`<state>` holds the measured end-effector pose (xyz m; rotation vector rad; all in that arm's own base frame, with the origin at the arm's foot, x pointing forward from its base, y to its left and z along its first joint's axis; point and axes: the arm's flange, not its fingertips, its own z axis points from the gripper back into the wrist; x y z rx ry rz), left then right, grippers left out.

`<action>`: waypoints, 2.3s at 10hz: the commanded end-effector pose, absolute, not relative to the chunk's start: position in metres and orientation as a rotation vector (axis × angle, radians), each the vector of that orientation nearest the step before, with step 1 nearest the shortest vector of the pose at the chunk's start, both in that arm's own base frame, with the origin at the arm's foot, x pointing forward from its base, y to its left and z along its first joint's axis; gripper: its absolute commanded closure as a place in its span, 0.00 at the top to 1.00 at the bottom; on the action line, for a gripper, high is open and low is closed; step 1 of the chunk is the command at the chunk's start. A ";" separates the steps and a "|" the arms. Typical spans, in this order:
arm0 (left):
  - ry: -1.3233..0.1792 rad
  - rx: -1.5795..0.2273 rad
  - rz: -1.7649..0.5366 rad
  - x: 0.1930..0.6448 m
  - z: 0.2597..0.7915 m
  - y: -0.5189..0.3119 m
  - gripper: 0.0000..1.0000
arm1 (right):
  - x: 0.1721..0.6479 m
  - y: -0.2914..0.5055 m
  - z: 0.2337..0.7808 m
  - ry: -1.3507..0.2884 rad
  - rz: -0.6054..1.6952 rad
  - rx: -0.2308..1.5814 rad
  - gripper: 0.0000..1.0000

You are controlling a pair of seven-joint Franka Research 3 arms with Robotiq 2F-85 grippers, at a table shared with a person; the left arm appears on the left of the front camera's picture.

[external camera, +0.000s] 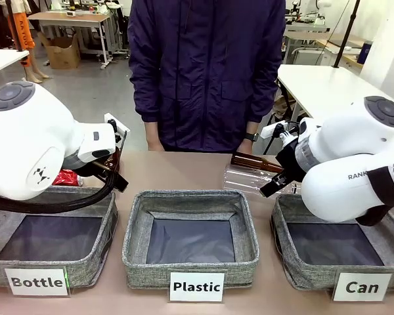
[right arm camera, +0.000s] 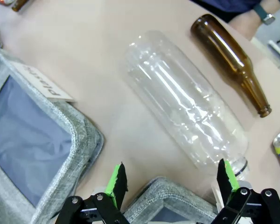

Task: Sort the can waste into the basket.
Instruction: Pick up the can waste from the table and place it in the right Fabric basket.

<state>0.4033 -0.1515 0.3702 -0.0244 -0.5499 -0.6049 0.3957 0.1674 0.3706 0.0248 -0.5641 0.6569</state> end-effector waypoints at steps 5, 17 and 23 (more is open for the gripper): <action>-0.484 -0.210 -0.583 0.403 0.396 -0.130 1.00 | 0.395 0.148 0.411 -0.411 0.507 0.261 1.00; -0.682 -1.044 -0.157 0.299 0.418 0.150 1.00 | 0.238 -0.098 0.396 -0.378 -0.081 1.031 1.00; -0.673 -0.964 0.057 0.268 0.383 0.177 1.00 | 0.256 -0.137 0.348 -0.365 -0.210 1.089 1.00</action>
